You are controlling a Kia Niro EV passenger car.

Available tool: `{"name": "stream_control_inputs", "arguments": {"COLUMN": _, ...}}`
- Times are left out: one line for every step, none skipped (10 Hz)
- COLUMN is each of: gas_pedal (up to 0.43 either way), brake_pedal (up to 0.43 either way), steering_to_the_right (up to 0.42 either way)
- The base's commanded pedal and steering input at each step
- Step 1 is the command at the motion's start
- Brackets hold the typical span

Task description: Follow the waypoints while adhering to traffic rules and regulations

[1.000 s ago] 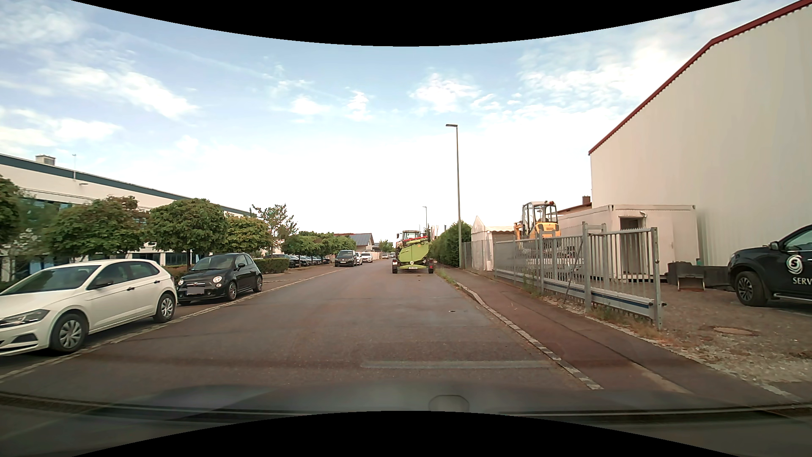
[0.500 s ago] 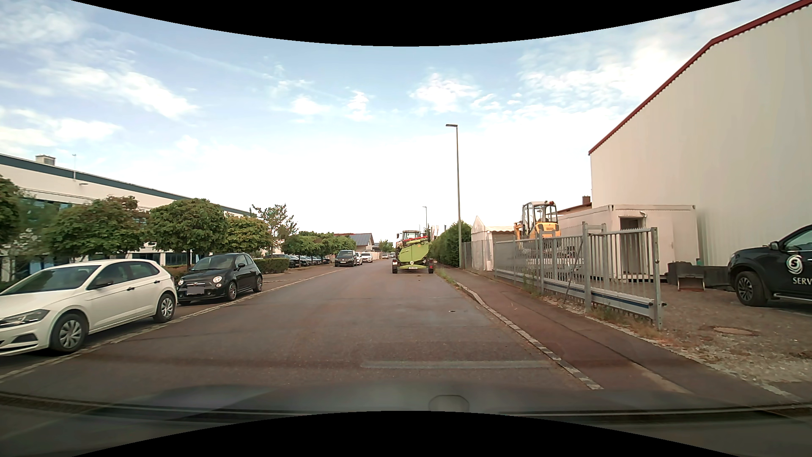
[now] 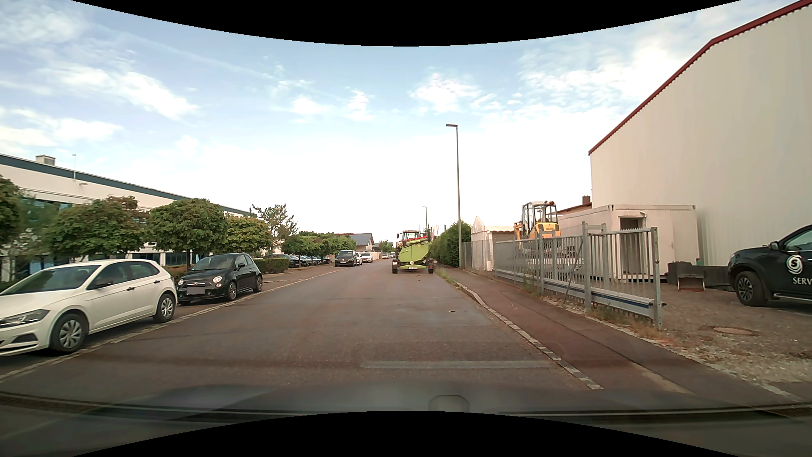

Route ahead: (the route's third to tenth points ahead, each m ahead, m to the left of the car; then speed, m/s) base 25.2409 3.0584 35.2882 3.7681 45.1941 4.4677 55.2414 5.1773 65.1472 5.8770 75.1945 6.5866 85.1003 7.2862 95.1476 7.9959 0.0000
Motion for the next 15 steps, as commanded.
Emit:
{"name": "stream_control_inputs", "arguments": {"gas_pedal": 0.000, "brake_pedal": 0.293, "steering_to_the_right": -0.004}}
{"name": "stream_control_inputs", "arguments": {"gas_pedal": 0.000, "brake_pedal": 0.293, "steering_to_the_right": -0.005}}
{"name": "stream_control_inputs", "arguments": {"gas_pedal": 0.000, "brake_pedal": 0.293, "steering_to_the_right": -0.005}}
{"name": "stream_control_inputs", "arguments": {"gas_pedal": 0.000, "brake_pedal": 0.293, "steering_to_the_right": -0.005}}
{"name": "stream_control_inputs", "arguments": {"gas_pedal": 0.000, "brake_pedal": 0.293, "steering_to_the_right": -0.005}}
{"name": "stream_control_inputs", "arguments": {"gas_pedal": 0.000, "brake_pedal": 0.293, "steering_to_the_right": -0.005}}
{"name": "stream_control_inputs", "arguments": {"gas_pedal": 0.000, "brake_pedal": 0.293, "steering_to_the_right": -0.005}}
{"name": "stream_control_inputs", "arguments": {"gas_pedal": 0.000, "brake_pedal": 0.293, "steering_to_the_right": -0.005}}
{"name": "stream_control_inputs", "arguments": {"gas_pedal": 0.000, "brake_pedal": 0.293, "steering_to_the_right": -0.005}}
{"name": "stream_control_inputs", "arguments": {"gas_pedal": 0.000, "brake_pedal": 0.293, "steering_to_the_right": -0.005}}
{"name": "stream_control_inputs", "arguments": {"gas_pedal": 0.000, "brake_pedal": 0.293, "steering_to_the_right": -0.005}}
{"name": "stream_control_inputs", "arguments": {"gas_pedal": 0.000, "brake_pedal": 0.293, "steering_to_the_right": -0.005}}
{"name": "stream_control_inputs", "arguments": {"gas_pedal": 0.000, "brake_pedal": 0.293, "steering_to_the_right": -0.005}}
{"name": "stream_control_inputs", "arguments": {"gas_pedal": 0.000, "brake_pedal": 0.293, "steering_to_the_right": -0.005}}
{"name": "stream_control_inputs", "arguments": {"gas_pedal": 0.000, "brake_pedal": 0.293, "steering_to_the_right": -0.005}}
